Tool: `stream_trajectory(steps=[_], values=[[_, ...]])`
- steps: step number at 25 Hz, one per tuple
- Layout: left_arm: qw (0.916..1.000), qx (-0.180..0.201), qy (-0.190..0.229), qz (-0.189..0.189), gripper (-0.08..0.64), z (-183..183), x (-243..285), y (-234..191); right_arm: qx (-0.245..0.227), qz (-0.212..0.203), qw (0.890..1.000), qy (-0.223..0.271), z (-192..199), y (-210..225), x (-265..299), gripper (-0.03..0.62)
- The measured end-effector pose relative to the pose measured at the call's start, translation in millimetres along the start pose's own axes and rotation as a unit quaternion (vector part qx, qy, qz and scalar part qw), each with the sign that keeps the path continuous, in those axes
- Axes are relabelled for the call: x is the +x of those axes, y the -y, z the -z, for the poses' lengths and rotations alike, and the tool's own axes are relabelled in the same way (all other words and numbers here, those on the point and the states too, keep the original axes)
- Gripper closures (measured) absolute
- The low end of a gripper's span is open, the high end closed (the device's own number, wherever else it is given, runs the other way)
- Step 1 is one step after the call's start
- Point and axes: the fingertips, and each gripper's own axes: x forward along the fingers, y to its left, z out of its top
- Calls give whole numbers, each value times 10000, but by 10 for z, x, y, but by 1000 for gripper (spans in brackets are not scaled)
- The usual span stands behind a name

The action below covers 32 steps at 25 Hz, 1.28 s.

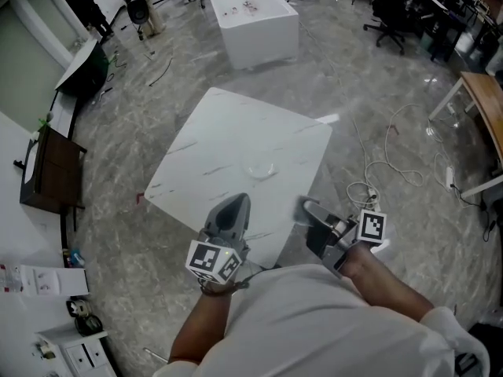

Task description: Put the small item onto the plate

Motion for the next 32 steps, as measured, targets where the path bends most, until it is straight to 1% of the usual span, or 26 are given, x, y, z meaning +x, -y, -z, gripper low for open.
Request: stream_trajectory(steps=[3, 7, 10, 13, 17, 20, 24, 28, 32], values=[[9999, 2, -61, 110, 554, -49, 40, -312, -64, 38, 9999, 139, -26, 58, 306, 495], [9996, -70, -113, 268, 554, -9, 73, -716, -123, 170, 9993, 307, -29, 169, 658, 495], [9991, -115, -108, 391, 554, -2, 91, -948, -145, 251, 9987, 418, -42, 227, 870, 495], [9989, -165, -98, 438, 554, 7, 99, -1151, -186, 338, 9981, 485, -64, 288, 1039, 494], [9989, -248, -93, 397, 554, 61, 106, -1395, -179, 533, 9971, 520, -101, 437, 1191, 494], [9989, -267, -113, 371, 554, 159, 197, -1581, -193, 657, 9961, 552, -224, 587, 1325, 495], [9992, -309, -143, 226, 554, 288, 321, -1762, -200, 770, 9952, 579, -412, 769, 1470, 494], [9992, -328, -205, 90, 554, 430, 468, -1885, -182, 813, 9952, 512, -579, 909, 1617, 495], [9988, -359, -319, -45, 554, 641, 633, -1995, -125, 934, 9948, 392, -781, 1148, 1745, 494]])
